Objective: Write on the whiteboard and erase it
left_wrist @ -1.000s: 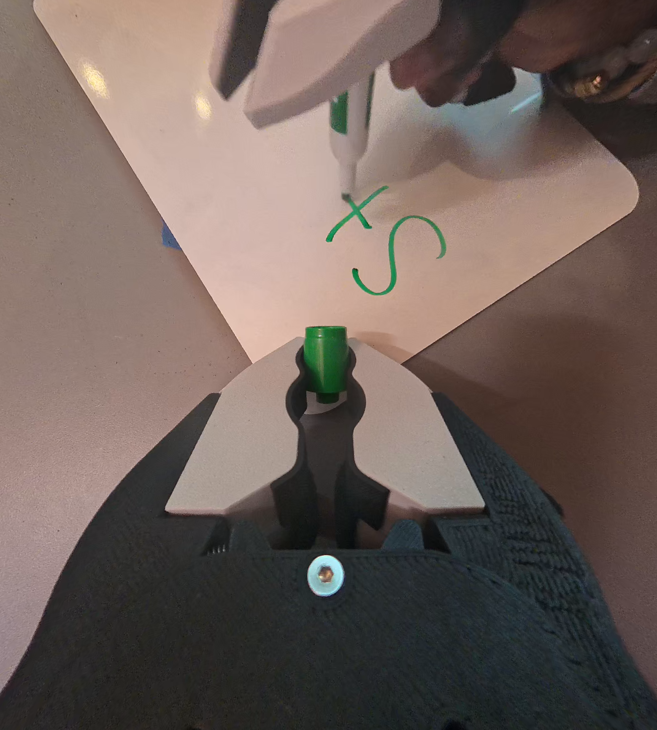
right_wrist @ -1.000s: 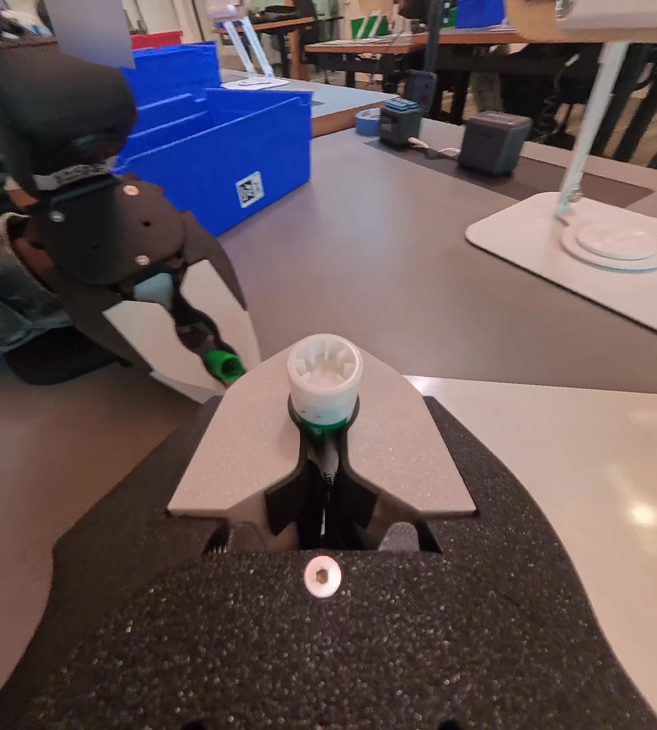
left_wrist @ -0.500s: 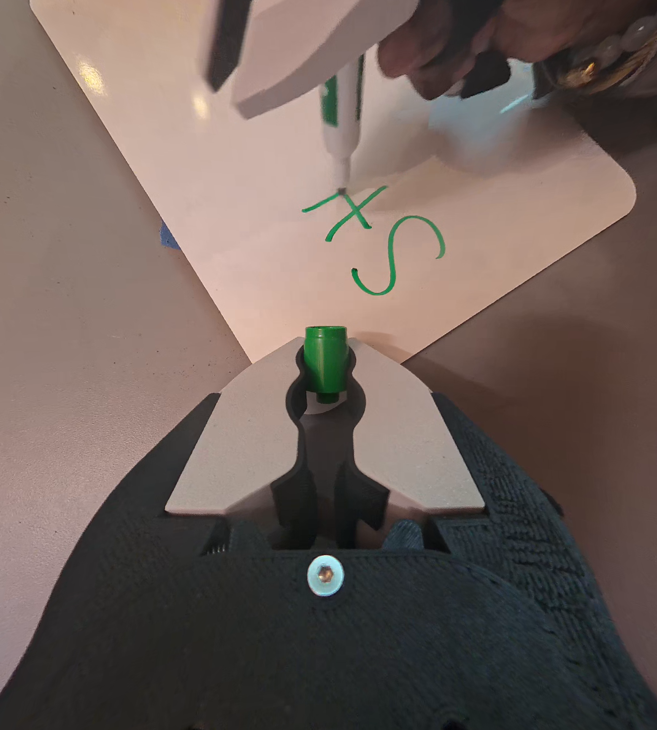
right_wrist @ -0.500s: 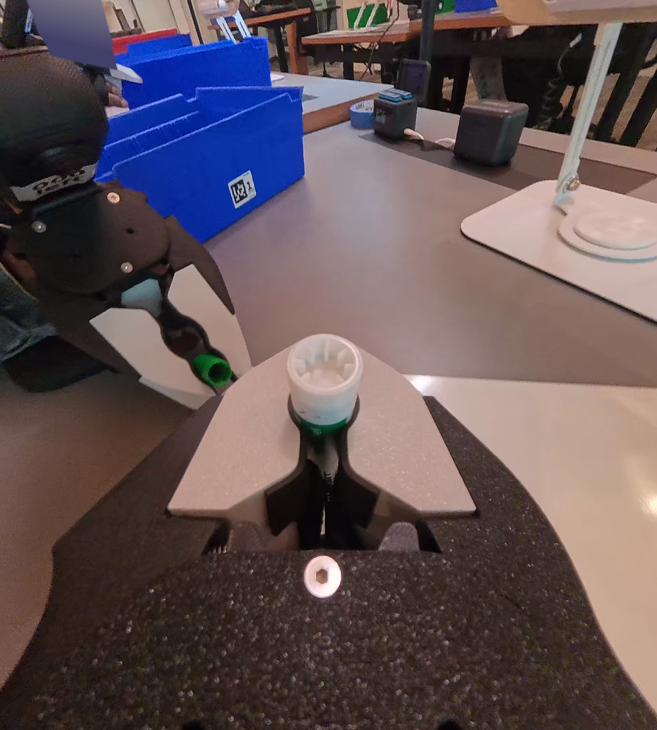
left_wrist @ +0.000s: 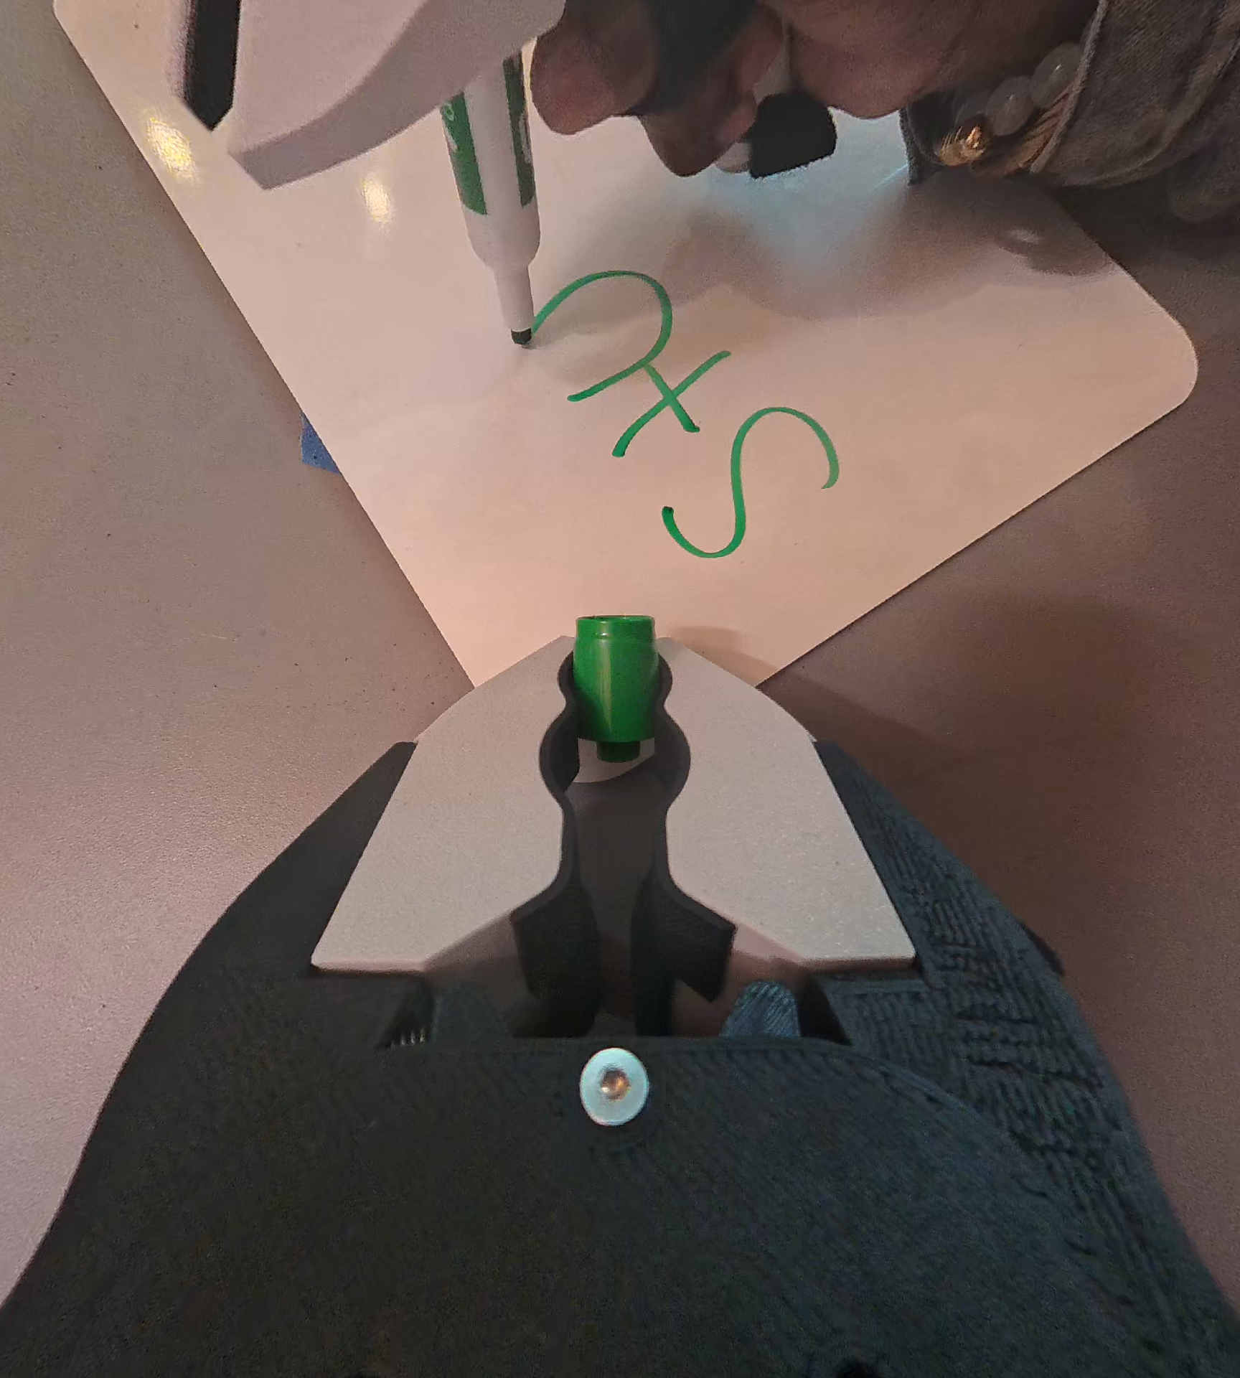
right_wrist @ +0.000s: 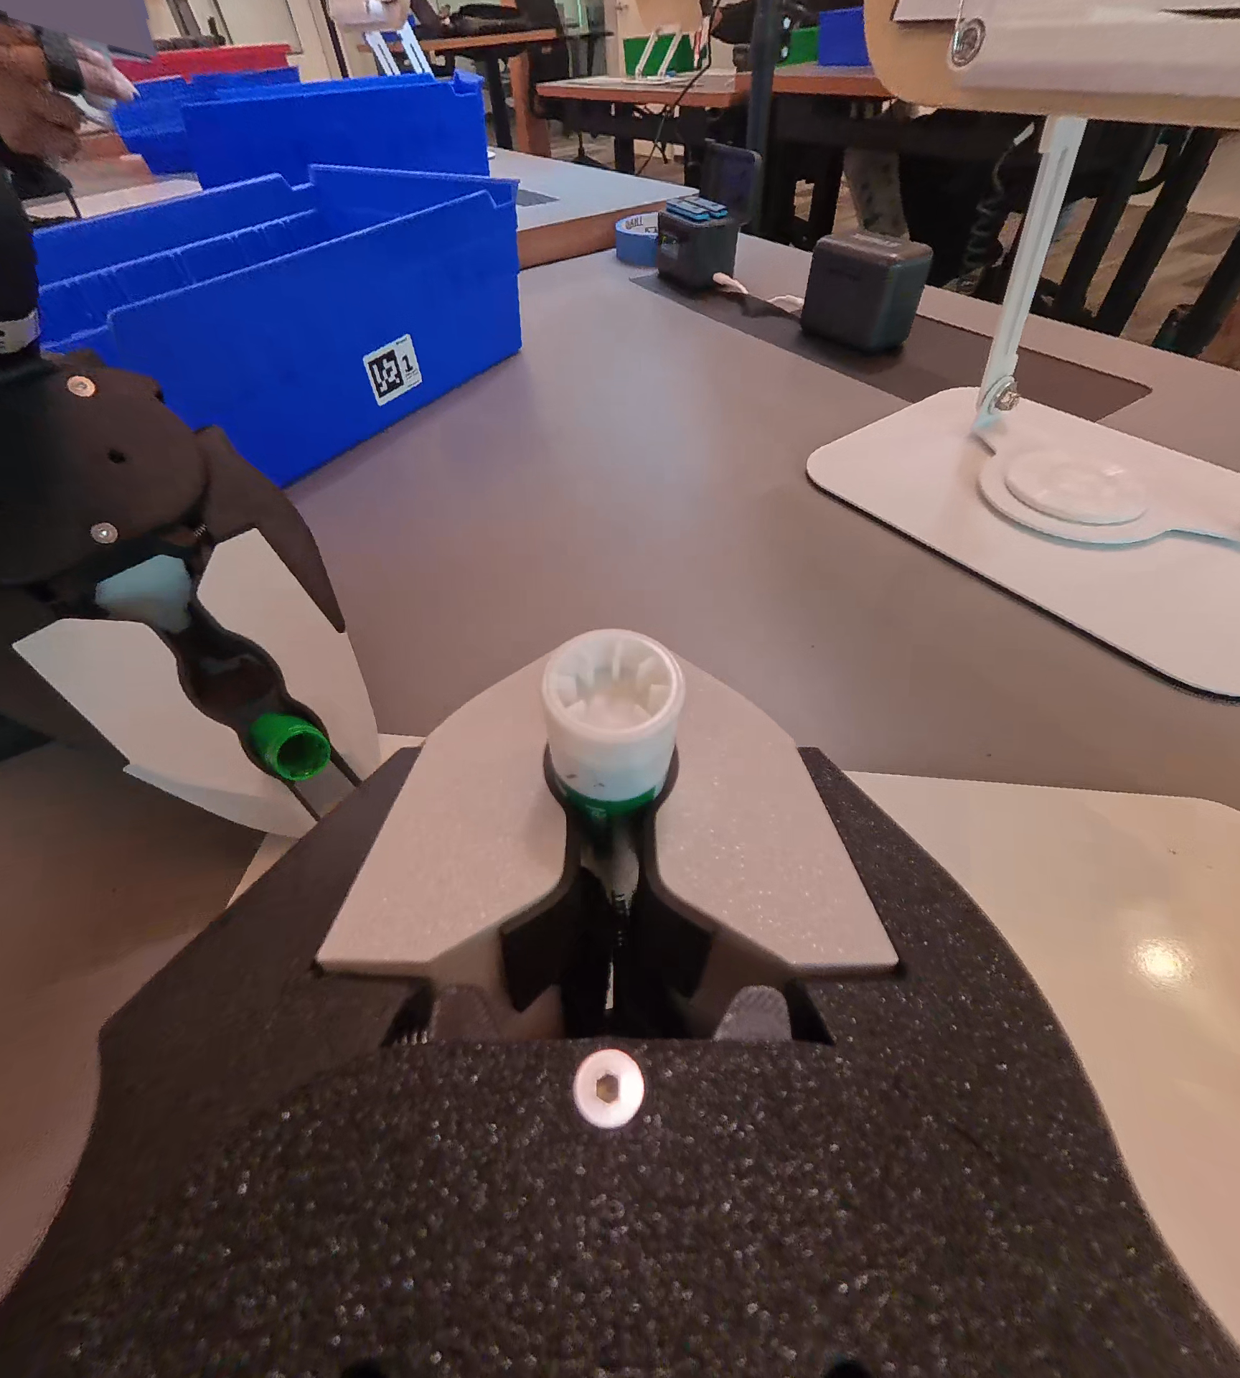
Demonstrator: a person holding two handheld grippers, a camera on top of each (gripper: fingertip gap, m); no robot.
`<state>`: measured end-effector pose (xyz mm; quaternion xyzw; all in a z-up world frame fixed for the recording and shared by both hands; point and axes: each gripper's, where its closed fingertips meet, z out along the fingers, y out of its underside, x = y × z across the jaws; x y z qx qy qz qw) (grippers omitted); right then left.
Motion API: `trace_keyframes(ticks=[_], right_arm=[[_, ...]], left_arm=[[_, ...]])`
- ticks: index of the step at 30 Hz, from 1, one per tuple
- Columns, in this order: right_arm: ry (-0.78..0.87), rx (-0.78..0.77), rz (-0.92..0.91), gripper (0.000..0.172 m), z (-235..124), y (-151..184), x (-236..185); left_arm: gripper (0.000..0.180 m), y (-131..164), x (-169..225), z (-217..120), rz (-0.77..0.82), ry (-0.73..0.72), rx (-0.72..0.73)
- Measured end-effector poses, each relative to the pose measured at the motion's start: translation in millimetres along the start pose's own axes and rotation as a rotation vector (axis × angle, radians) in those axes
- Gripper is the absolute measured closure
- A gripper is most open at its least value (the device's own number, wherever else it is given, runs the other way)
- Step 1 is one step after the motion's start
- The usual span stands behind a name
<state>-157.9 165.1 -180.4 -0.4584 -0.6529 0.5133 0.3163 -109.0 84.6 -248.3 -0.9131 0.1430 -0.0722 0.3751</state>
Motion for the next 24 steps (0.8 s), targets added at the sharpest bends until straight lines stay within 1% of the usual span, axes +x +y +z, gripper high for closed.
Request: trace_keyframes(ticks=[4, 8, 12, 15, 24], right_arm=[[-0.006, 0.033, 0.018, 0.161, -2.4, -1.3, 1.3], [-0.021, 0.111, 0.074, 0.160, -10.8, -10.4, 5.2], [-0.027, 0.126, 0.054, 0.160, -23.5, -13.9, 14.6], [-0.036, 0.137, 0.072, 0.160, -30.6, -11.5, 21.4], [-0.021, 0.162, 0.078, 0.160, -34.1, -12.0, 26.2]], left_arm=[[0.165, -0.1, 0.5, 0.0, 0.005, 0.000, 0.000], [0.165, -0.1, 0.5, -0.1, 0.006, -0.001, 0.000], [0.165, -0.2, 0.6, -0.1, 0.002, 0.002, 0.000], [0.165, -0.2, 0.5, -0.1, 0.003, 0.002, 0.000], [0.165, -0.4, 0.3, 0.0, -0.008, 0.012, -0.001]])
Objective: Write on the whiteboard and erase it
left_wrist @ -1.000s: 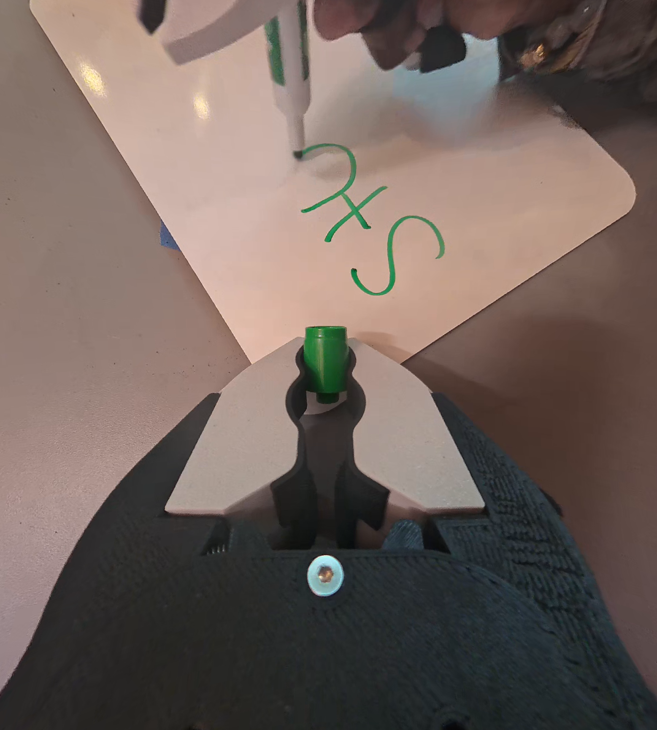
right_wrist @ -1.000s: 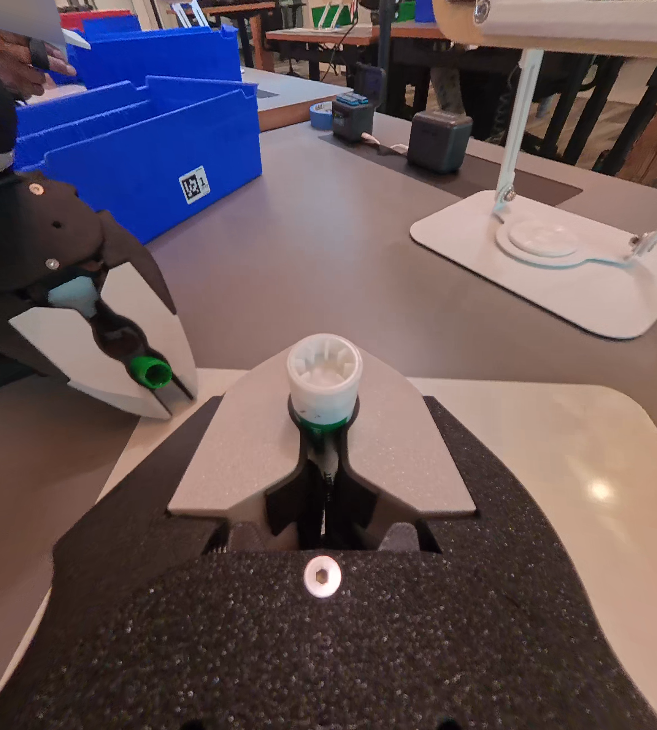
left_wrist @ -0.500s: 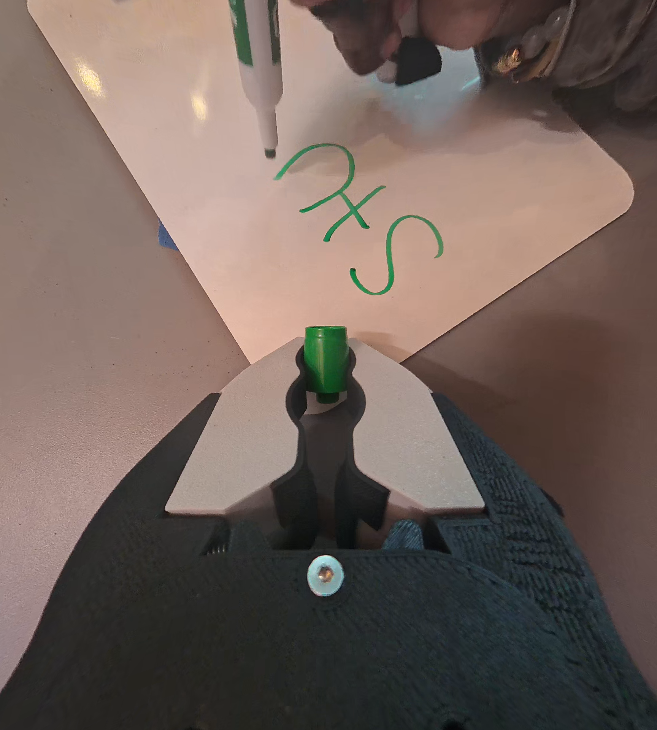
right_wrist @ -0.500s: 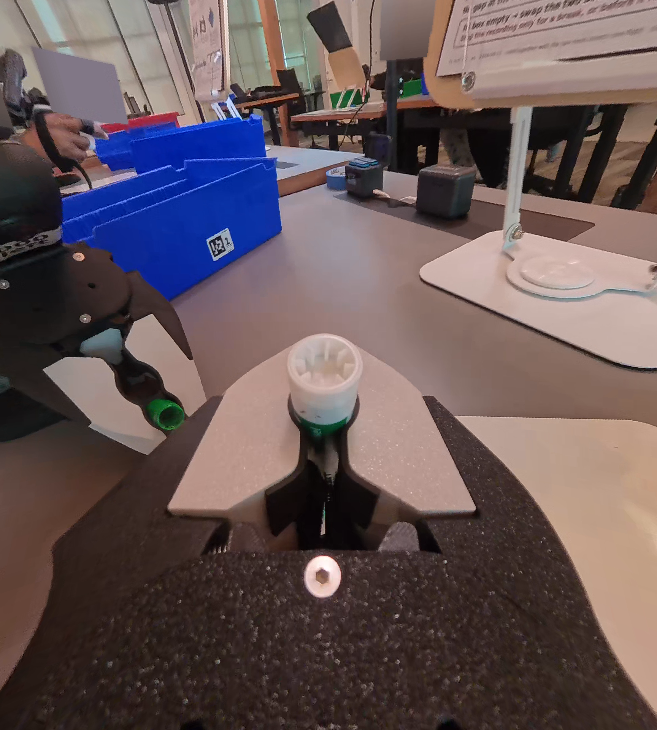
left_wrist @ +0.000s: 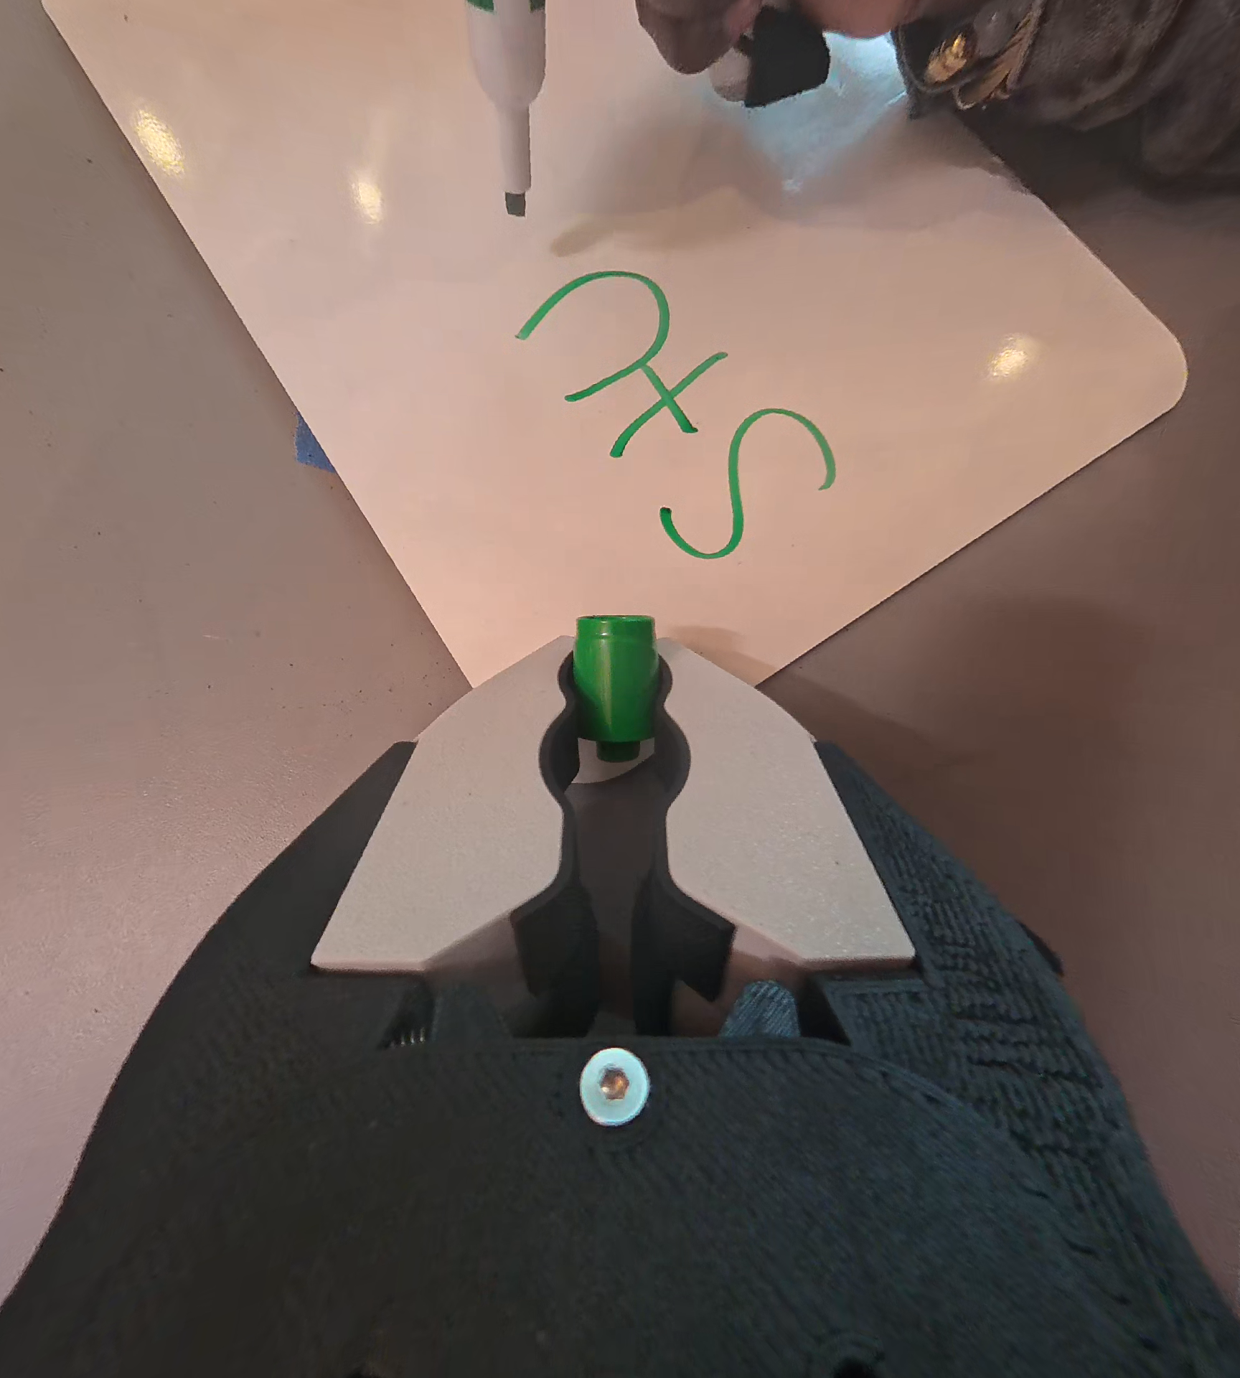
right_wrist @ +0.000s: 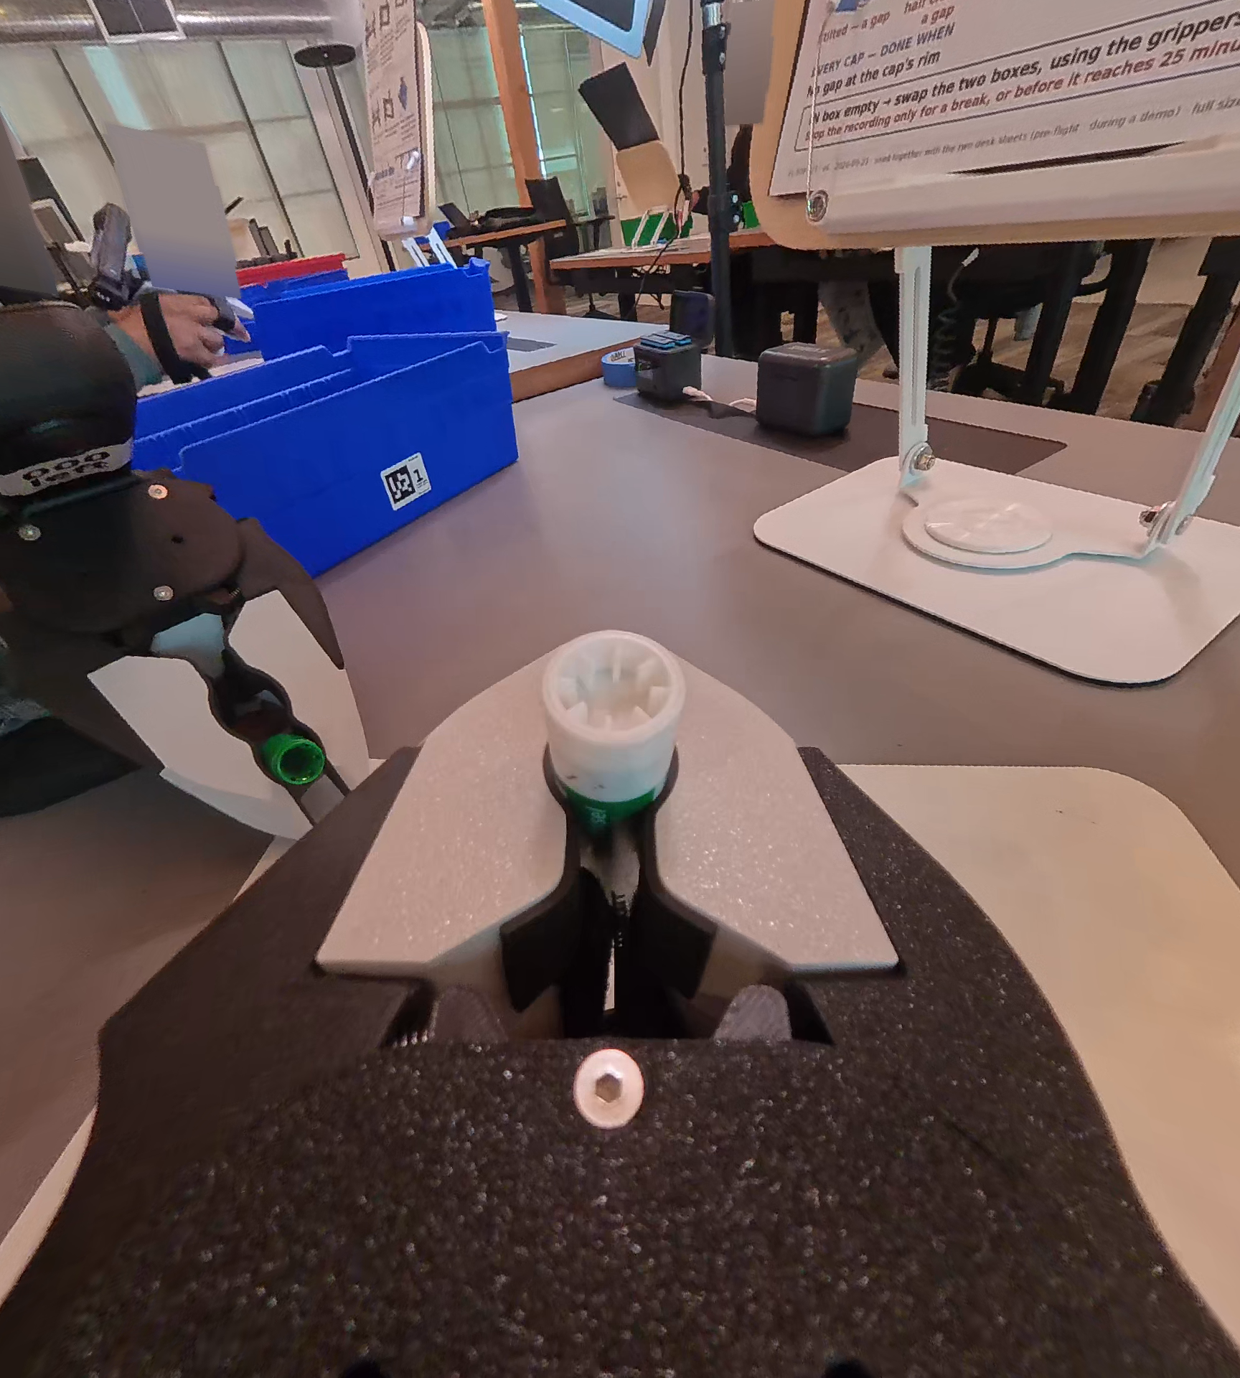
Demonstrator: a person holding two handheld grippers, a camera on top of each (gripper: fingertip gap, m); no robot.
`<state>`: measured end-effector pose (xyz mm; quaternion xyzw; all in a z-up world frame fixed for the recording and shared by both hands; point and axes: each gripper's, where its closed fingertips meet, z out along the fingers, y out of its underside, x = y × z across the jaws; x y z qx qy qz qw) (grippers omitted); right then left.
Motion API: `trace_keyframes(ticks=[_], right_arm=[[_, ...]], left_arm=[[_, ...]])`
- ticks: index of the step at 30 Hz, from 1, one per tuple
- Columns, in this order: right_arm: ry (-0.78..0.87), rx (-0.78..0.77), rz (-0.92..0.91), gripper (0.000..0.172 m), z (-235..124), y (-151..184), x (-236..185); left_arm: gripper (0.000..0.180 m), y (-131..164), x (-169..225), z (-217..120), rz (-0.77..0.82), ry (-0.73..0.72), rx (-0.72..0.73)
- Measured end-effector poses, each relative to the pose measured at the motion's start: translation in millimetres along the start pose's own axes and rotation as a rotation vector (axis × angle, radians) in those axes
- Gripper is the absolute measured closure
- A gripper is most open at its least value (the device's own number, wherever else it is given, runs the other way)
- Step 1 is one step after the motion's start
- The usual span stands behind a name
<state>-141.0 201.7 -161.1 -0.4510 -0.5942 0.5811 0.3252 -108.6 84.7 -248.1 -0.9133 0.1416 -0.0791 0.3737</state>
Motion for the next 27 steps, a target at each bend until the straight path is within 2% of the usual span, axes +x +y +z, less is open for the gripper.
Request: trace_keyframes(ticks=[27], right_arm=[[-0.020, -0.011, 0.012, 0.160, 2.9, -0.3, -5.8]], left_arm=[[0.165, 0.2, -0.5, 0.0, 0.005, -0.003, 0.000]])
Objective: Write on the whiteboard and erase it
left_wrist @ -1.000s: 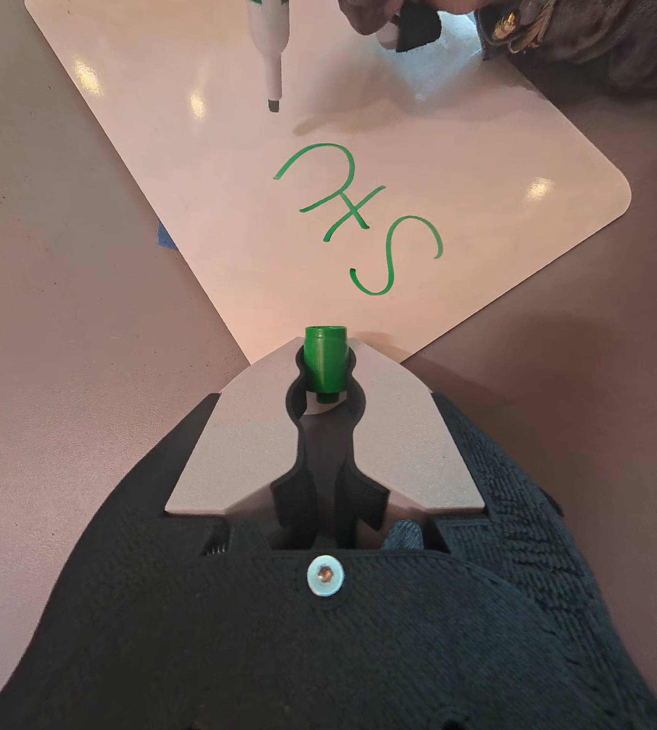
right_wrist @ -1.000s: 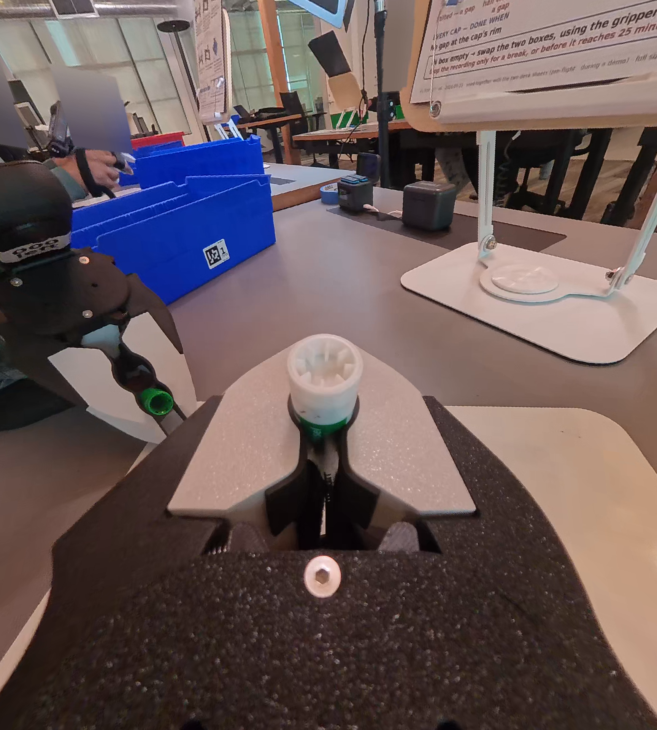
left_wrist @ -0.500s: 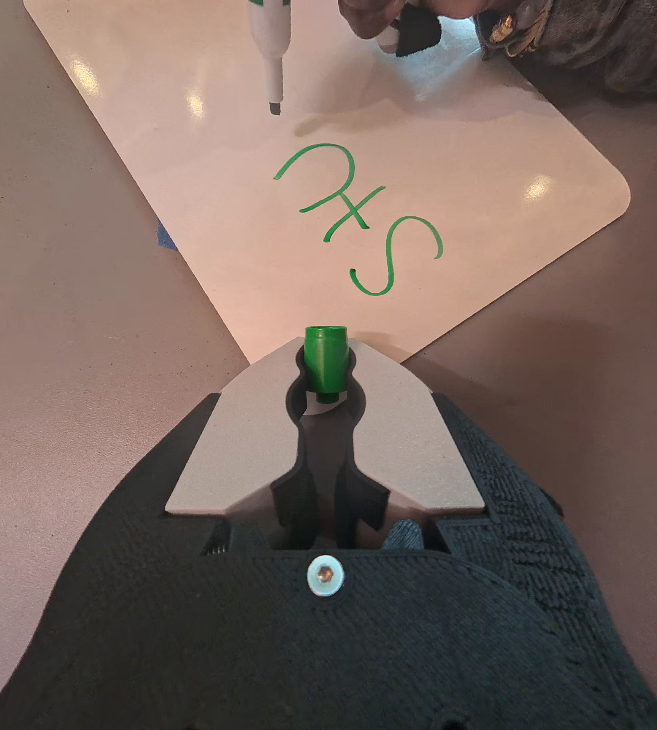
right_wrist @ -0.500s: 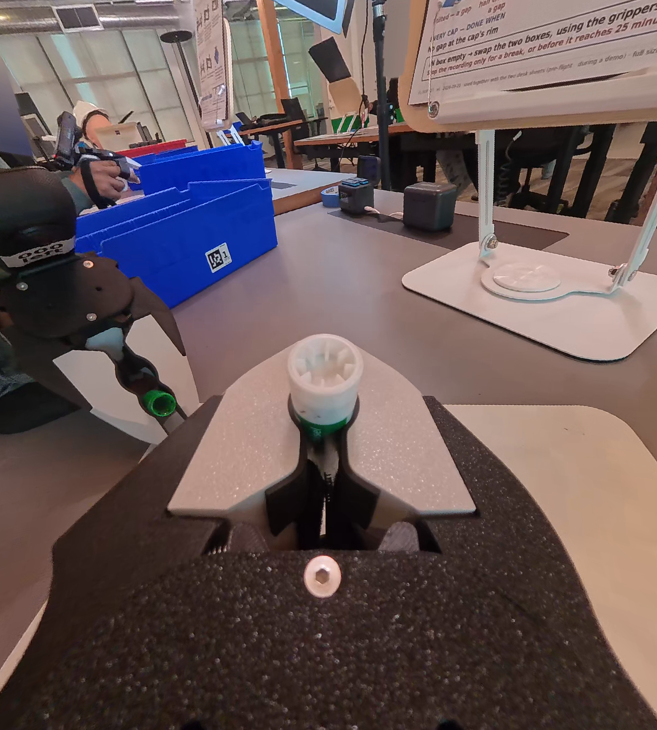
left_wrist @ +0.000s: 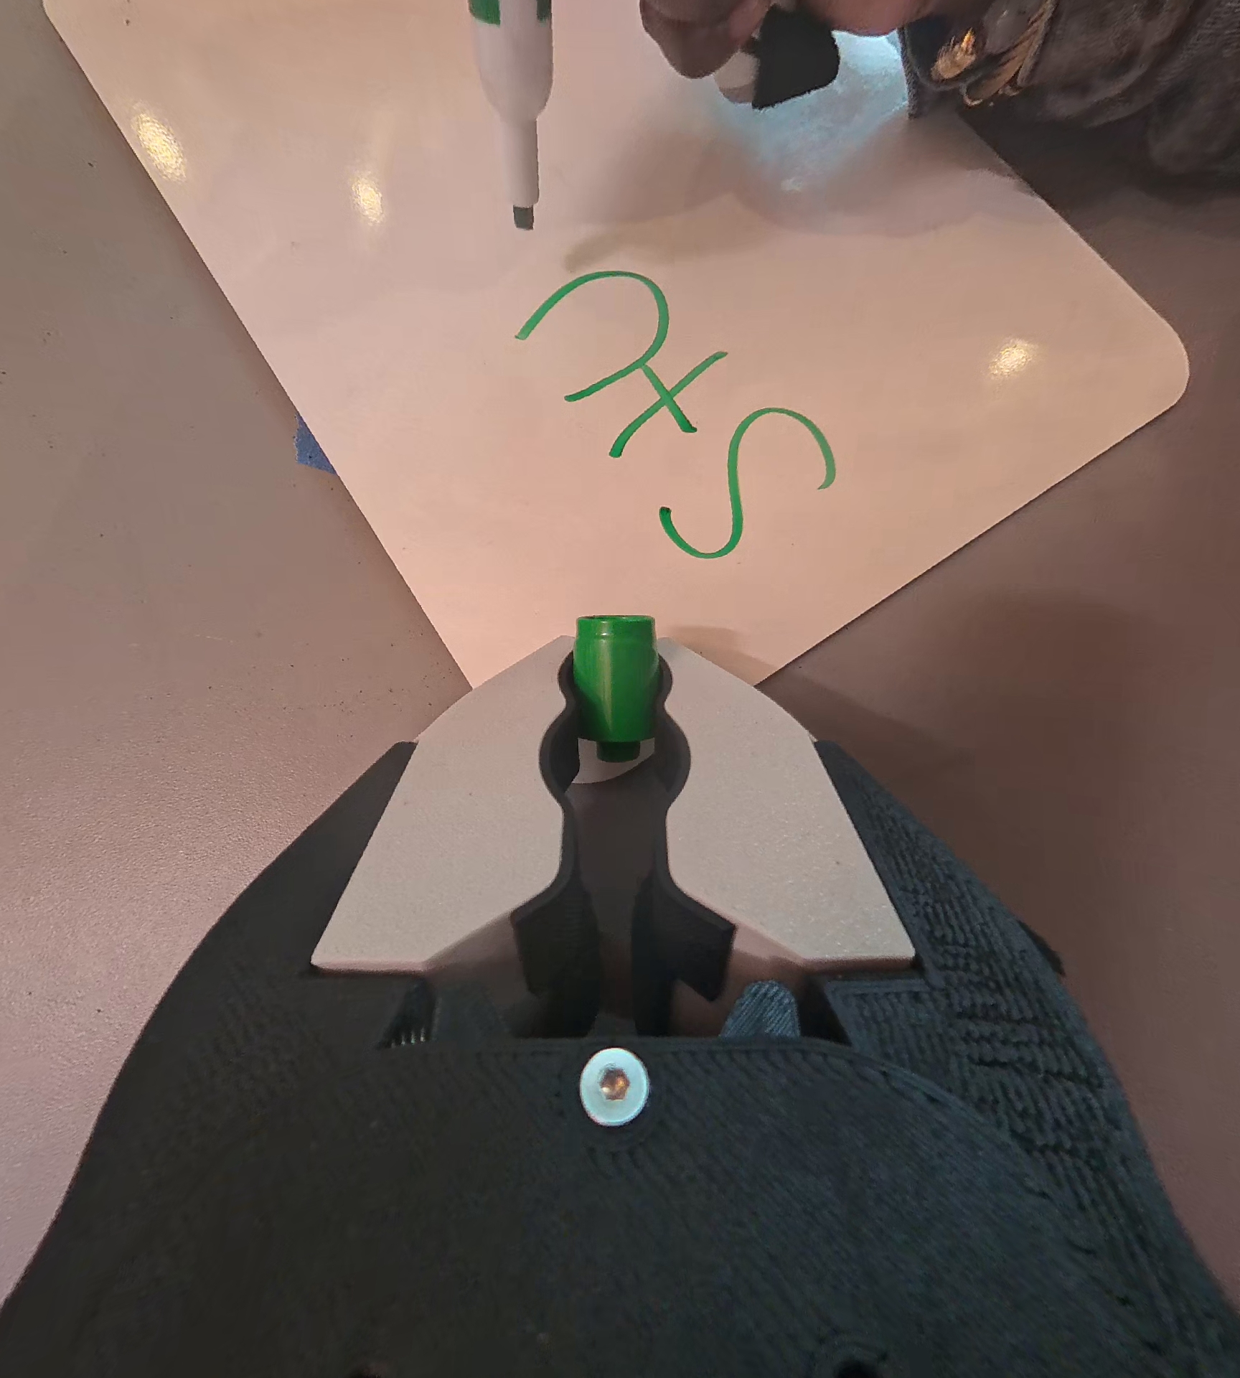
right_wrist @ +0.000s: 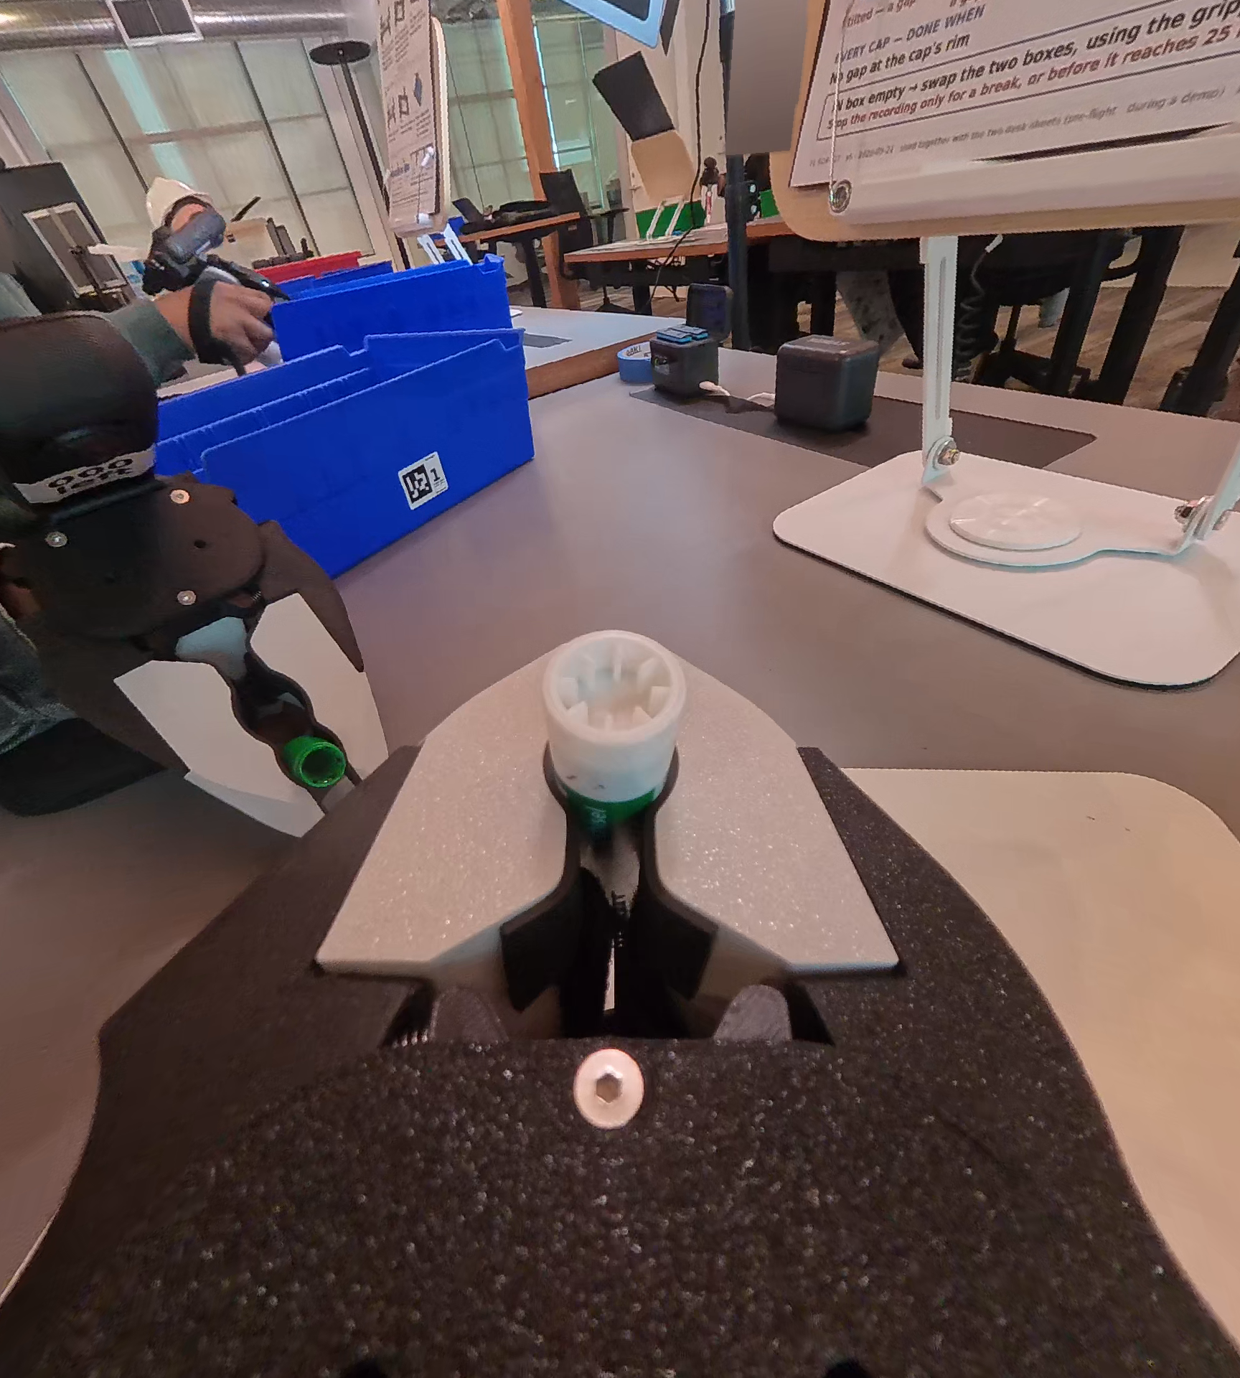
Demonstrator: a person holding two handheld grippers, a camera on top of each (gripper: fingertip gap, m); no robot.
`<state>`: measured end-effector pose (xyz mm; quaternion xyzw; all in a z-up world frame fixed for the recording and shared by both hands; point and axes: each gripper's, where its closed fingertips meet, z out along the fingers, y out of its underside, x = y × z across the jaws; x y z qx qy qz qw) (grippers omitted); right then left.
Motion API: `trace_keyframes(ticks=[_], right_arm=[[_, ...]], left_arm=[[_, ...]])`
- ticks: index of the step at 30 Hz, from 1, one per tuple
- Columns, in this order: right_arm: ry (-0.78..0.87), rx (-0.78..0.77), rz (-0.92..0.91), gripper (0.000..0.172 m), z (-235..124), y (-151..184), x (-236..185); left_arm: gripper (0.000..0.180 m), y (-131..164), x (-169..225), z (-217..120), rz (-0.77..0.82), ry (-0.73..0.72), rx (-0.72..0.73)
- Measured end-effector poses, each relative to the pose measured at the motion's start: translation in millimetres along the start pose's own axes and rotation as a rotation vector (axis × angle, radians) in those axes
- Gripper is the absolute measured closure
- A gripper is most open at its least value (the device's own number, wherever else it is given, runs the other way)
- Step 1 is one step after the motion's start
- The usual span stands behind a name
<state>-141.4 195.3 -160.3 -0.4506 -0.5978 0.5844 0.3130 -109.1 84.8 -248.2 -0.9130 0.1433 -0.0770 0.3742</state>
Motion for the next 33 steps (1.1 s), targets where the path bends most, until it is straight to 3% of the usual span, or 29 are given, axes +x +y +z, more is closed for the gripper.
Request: trace_keyframes(ticks=[15, 25, 33], right_arm=[[-0.008, -0.079, -0.013, 0.160, 18.8, 15.8, -2.3], [0.063, -0.117, -0.002, 0.161, -18.7, 21.0, 10.2], [0.052, -0.103, -0.011, 0.161, 15.4, 13.1, 28.4]], left_arm=[[0.165, 0.0, 0.0, 0.0, 0.003, 0.000, 0.000], [0.165, -0.1, 0.4, 0.2, 0.007, 0.001, -0.001], [0.165, 0.0, 2.1, 0.0, 0.013, 0.012, -0.001]])
